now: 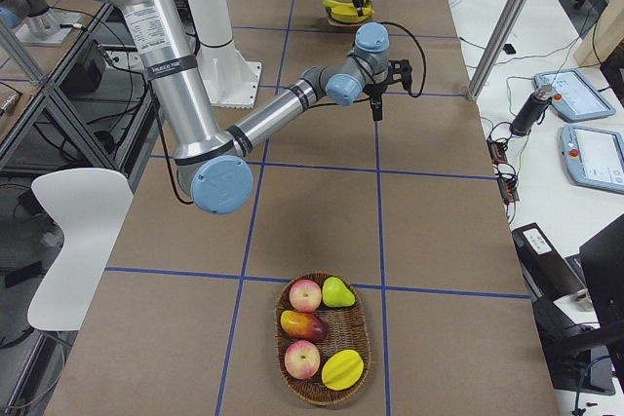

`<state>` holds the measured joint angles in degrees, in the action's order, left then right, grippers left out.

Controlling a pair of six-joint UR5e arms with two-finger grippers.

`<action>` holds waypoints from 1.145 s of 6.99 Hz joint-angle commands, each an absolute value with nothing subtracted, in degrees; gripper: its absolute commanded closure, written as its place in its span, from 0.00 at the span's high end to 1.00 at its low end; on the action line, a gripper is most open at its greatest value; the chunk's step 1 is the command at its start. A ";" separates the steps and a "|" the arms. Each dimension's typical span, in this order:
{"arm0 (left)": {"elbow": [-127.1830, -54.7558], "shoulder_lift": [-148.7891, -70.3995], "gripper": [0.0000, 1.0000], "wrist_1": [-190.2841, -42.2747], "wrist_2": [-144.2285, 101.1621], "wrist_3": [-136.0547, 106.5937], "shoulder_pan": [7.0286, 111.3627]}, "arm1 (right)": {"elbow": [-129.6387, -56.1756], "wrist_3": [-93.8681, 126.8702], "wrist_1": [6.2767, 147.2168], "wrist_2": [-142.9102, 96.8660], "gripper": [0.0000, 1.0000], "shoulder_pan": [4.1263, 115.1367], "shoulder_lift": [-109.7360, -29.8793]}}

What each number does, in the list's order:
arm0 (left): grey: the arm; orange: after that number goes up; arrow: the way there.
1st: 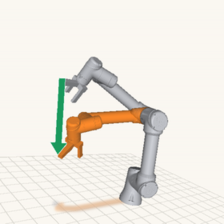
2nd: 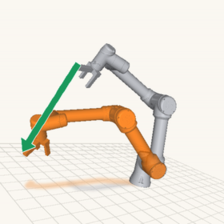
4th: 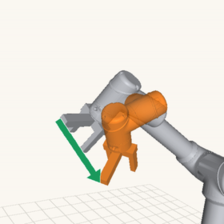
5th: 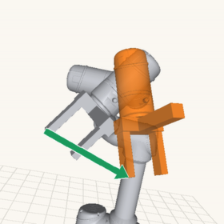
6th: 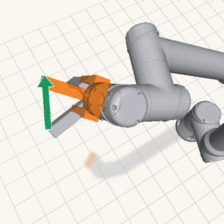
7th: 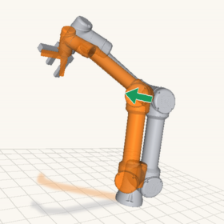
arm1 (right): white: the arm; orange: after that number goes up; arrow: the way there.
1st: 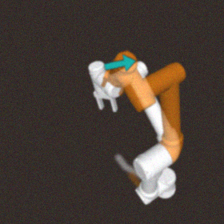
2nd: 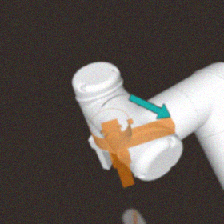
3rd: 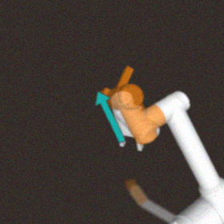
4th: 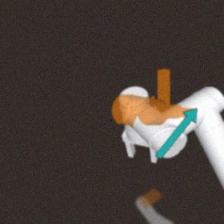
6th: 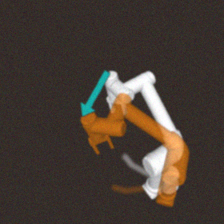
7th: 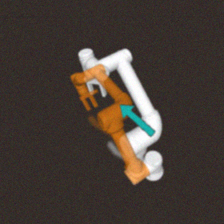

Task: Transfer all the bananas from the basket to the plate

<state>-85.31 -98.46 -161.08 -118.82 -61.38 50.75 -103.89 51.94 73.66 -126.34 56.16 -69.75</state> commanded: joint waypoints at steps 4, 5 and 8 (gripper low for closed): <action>-85.25 -98.17 1.00 -161.45 -118.74 -60.82 50.27 | -103.80 51.94 73.56 -126.39 1.00 56.16 -69.79; -85.17 -98.17 1.00 -161.54 -118.83 -60.73 50.27 | -103.80 51.94 73.56 -126.39 1.00 56.16 -69.79; -85.86 -98.88 1.00 -161.46 -119.53 -60.04 51.06 | -103.97 51.68 73.48 -127.00 1.00 56.51 -70.83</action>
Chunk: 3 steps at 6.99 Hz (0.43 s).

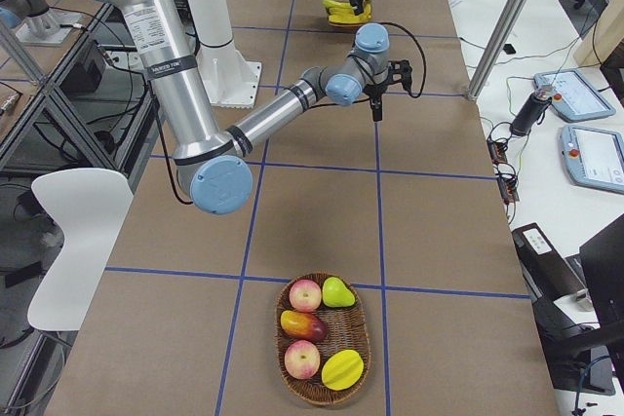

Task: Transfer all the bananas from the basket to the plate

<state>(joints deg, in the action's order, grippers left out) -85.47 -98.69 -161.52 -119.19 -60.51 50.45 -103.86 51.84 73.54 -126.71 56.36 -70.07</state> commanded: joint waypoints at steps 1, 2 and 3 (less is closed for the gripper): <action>-87.00 -98.70 1.00 -161.46 -119.79 -59.07 52.89 | -104.15 50.72 73.48 -127.26 1.00 57.38 -71.19; -87.01 -99.40 1.00 -160.93 -119.62 -56.54 53.69 | -103.80 50.54 73.39 -127.27 1.00 57.74 -71.80; -86.32 -99.40 1.00 -159.10 -119.27 -55.38 54.48 | -103.97 49.93 73.91 -127.96 1.00 60.27 -72.85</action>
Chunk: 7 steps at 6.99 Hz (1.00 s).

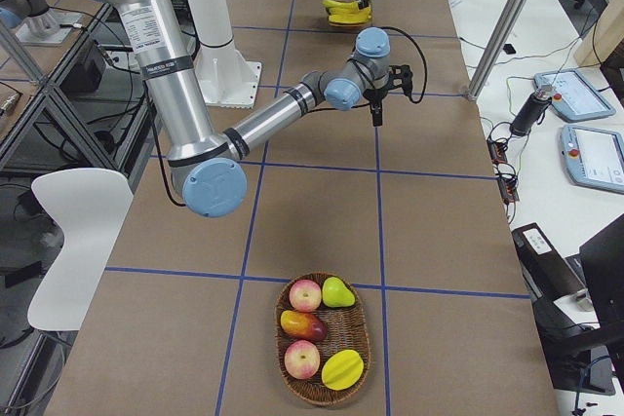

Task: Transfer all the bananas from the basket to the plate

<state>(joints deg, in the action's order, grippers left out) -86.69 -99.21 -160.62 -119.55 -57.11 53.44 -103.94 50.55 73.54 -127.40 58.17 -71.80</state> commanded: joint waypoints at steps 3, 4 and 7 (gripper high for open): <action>-86.83 -99.49 1.00 -138.85 -119.97 -30.70 66.41 | -101.19 28.66 78.27 -130.79 1.00 70.28 -79.79; -88.05 -99.32 1.00 -129.03 -119.97 -24.06 70.19 | -99.77 18.21 85.10 -126.00 1.00 71.53 -79.80; -94.04 -99.40 1.00 -95.98 -120.23 -1.13 82.32 | -95.11 6.26 90.62 -123.40 1.00 77.59 -81.28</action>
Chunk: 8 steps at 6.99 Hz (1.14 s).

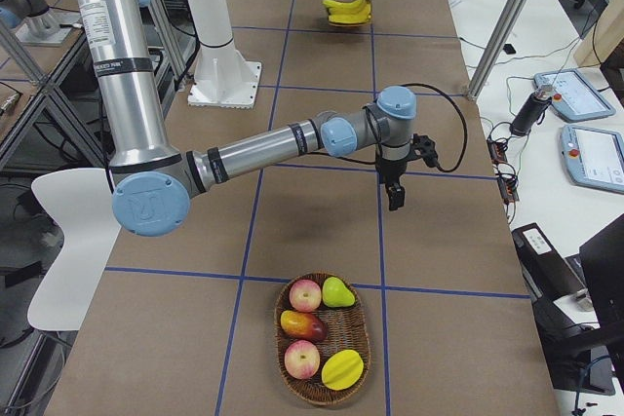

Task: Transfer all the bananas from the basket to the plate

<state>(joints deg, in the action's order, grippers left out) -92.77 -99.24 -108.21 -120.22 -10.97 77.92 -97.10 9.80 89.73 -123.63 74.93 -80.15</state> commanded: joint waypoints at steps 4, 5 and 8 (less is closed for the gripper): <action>-92.64 -93.25 1.00 -96.33 -122.59 -2.17 87.71 | -93.43 8.16 82.84 -132.28 1.00 84.29 -92.19; -92.72 -93.16 1.00 -96.76 -126.78 -7.50 87.71 | -94.82 15.66 82.45 -132.19 1.00 84.29 -92.20; -92.02 -90.01 1.00 -98.79 -127.62 -7.65 87.63 | -94.13 17.31 80.77 -132.89 1.00 86.13 -95.44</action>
<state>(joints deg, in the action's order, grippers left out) -92.32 -91.31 -98.23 -127.32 -7.36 87.61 -94.46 16.78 81.15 -132.51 85.21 -94.08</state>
